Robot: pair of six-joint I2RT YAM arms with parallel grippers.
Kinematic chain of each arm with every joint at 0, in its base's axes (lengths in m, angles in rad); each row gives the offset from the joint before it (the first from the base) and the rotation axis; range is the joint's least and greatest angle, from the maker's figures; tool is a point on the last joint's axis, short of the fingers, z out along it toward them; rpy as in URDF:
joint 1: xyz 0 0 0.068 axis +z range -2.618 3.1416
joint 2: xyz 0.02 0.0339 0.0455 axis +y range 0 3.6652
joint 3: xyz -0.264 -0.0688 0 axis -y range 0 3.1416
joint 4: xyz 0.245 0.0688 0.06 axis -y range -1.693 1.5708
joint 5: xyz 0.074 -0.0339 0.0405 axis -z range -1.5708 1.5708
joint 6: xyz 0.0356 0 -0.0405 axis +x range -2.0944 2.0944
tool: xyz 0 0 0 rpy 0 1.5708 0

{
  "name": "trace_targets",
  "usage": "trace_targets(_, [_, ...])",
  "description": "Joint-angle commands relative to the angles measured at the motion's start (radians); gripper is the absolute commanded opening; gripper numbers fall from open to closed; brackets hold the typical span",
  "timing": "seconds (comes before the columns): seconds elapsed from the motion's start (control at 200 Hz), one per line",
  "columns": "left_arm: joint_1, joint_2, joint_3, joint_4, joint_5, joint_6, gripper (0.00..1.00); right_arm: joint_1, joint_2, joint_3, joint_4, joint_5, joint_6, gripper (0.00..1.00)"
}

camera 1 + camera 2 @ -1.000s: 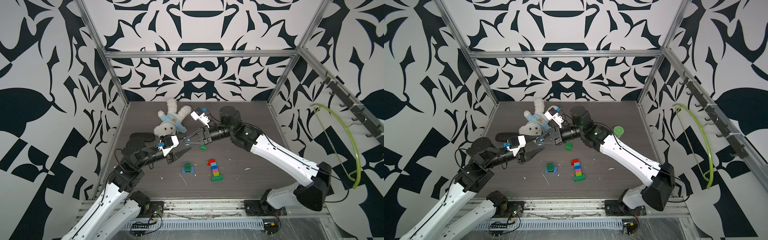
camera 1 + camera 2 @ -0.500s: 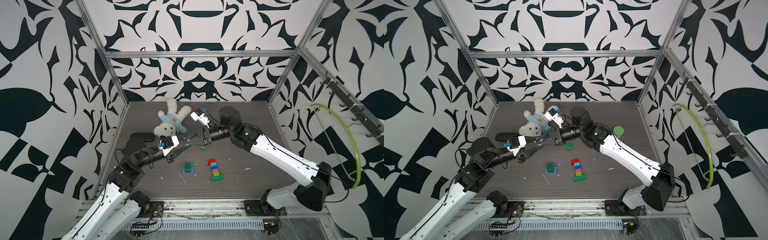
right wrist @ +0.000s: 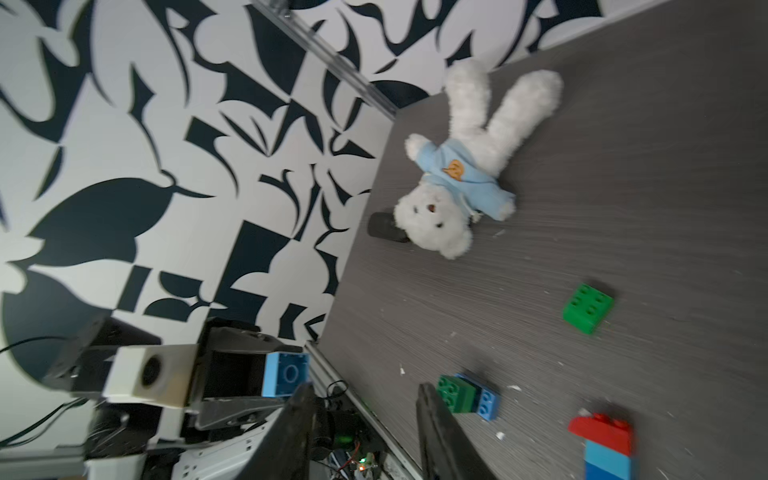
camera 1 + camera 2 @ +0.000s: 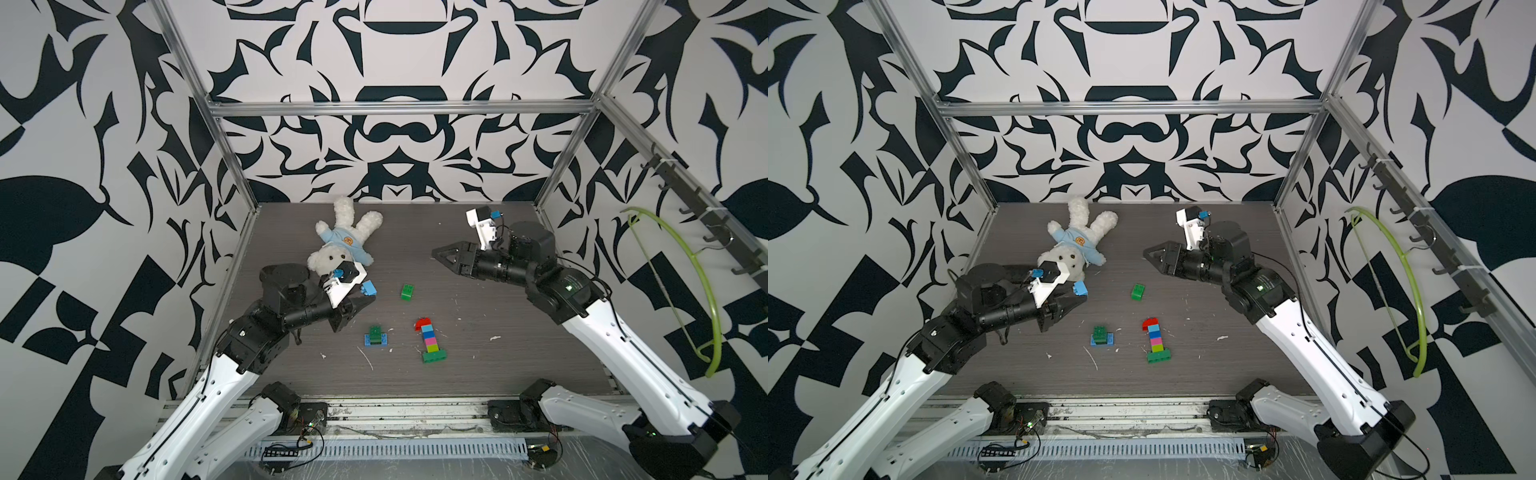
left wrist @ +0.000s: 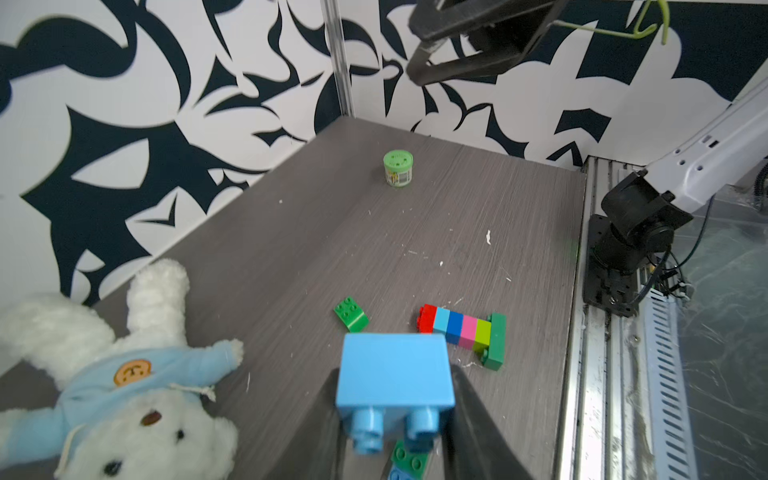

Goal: Assemble the number 1 with lego
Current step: Pick up the lego brick from the center of the board, then assemble the lego brick with the lego brick.

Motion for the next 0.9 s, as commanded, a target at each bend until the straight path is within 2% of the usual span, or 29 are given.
trace_targets(0.0, [-0.01,0.075,0.089,-0.192,-0.055,-0.048,0.29,-0.012,0.003,-0.01,-0.229,0.254,-0.034,0.4])
trace_targets(0.125, [-0.069,0.181,0.186,-0.33,-0.143,-0.056,0.3,-0.032,-0.002,-0.034,-0.34,0.36,-0.029,0.37])
trace_targets(0.23, [-0.186,0.28,0.26,-0.475,-0.267,-0.04,0.31,-0.041,-0.021,-0.061,-0.359,0.405,-0.023,0.37])
trace_targets(0.31, [-0.276,0.354,0.3,-0.553,-0.357,-0.01,0.31,-0.046,-0.037,-0.08,-0.368,0.43,-0.021,0.37])
trace_targets(0.44, [-0.362,0.444,0.331,-0.616,-0.442,0.088,0.32,-0.055,-0.06,-0.107,-0.376,0.447,-0.017,0.36])
trace_targets(0.505, [-0.38,0.478,0.353,-0.643,-0.461,0.15,0.33,-0.057,-0.068,-0.12,-0.377,0.447,-0.015,0.36])
trace_targets(0.625, [-0.388,0.631,0.43,-0.727,-0.516,0.219,0.33,-0.056,-0.073,-0.128,-0.384,0.444,-0.008,0.35])
trace_targets(0.755, [-0.392,0.771,0.498,-0.815,-0.596,0.245,0.34,-0.057,-0.077,-0.128,-0.387,0.443,-0.008,0.35])
trace_targets(0.895, [-0.394,0.842,0.522,-0.836,-0.644,0.27,0.35,-0.058,-0.078,-0.127,-0.395,0.438,-0.004,0.34])
